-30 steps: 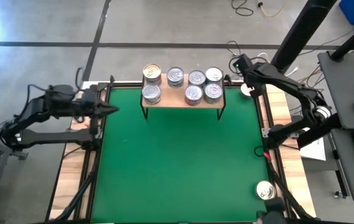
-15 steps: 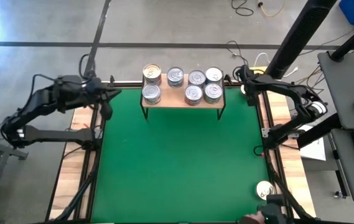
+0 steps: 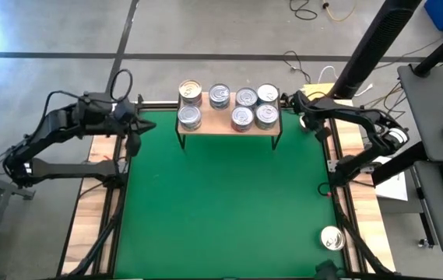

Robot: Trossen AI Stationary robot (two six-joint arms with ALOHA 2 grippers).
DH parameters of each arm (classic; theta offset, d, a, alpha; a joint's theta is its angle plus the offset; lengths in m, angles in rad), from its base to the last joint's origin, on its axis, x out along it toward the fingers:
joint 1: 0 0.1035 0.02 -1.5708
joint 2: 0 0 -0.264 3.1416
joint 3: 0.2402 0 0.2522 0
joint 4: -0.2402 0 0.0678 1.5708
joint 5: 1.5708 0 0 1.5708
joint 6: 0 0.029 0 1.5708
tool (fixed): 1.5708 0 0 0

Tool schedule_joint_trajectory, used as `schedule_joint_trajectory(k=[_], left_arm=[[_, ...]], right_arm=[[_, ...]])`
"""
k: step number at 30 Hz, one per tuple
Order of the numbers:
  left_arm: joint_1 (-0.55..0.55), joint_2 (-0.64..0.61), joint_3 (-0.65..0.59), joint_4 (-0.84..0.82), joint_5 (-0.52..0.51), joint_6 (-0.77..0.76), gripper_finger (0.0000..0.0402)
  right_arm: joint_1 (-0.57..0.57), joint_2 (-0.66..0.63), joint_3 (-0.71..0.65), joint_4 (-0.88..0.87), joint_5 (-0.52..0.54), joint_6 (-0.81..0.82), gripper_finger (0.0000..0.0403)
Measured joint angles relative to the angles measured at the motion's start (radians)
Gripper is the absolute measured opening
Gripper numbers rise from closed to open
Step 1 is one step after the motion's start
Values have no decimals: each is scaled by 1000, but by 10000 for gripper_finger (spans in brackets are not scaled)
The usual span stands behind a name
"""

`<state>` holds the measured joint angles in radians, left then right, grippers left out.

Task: Stack canned seafood by type on shelf
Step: Put the blue pink tuna can on the shelf

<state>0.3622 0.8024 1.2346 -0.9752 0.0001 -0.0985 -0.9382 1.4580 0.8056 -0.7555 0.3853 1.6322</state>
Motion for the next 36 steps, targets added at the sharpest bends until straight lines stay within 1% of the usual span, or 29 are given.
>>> schedule_joint_trajectory(k=[5, 8, 11, 13, 19, 21, 25, 27, 29, 32, 34, 36], left_arm=[[0, -66, -1, -136, 43, -32, 0], [-1, -135, -1, -163, 71, -74, 0], [-1, -205, -5, -164, 117, -109, 0], [-1, -243, -12, -163, 124, -124, 0], [-2, -327, -45, -161, 123, -114, 0], [-1, -342, -61, -161, 123, -113, 0], [-1, -380, -102, -143, 131, -113, 0], [-1, -397, -127, -134, 195, -100, 0], [-1, -420, -163, -113, 312, -70, 0], [-2, -456, -244, -47, 486, -69, 0], [-2, -470, -309, -38, 537, -79, 0], [-1, -478, -370, -37, 542, -79, 0]], right_arm=[[126, -64, -25, -113, -6, 50, 13], [251, -95, -30, -241, -27, 83, 13], [399, -116, -34, -403, -73, 214, 13], [494, -127, -45, -455, -95, 293, 13], [724, -131, -77, -432, -189, 312, 13], [801, -116, -72, -429, -202, 324, 13], [955, -79, -39, -401, -213, 408, 13], [1024, -51, -11, -366, -216, 447, 13], [1084, -11, 33, -314, -224, 462, 13], [1148, 73, 136, -240, -238, 390, 13], [1178, 148, 230, -217, -237, 299, 13], [1196, 233, 346, -203, -241, 195, 13]])
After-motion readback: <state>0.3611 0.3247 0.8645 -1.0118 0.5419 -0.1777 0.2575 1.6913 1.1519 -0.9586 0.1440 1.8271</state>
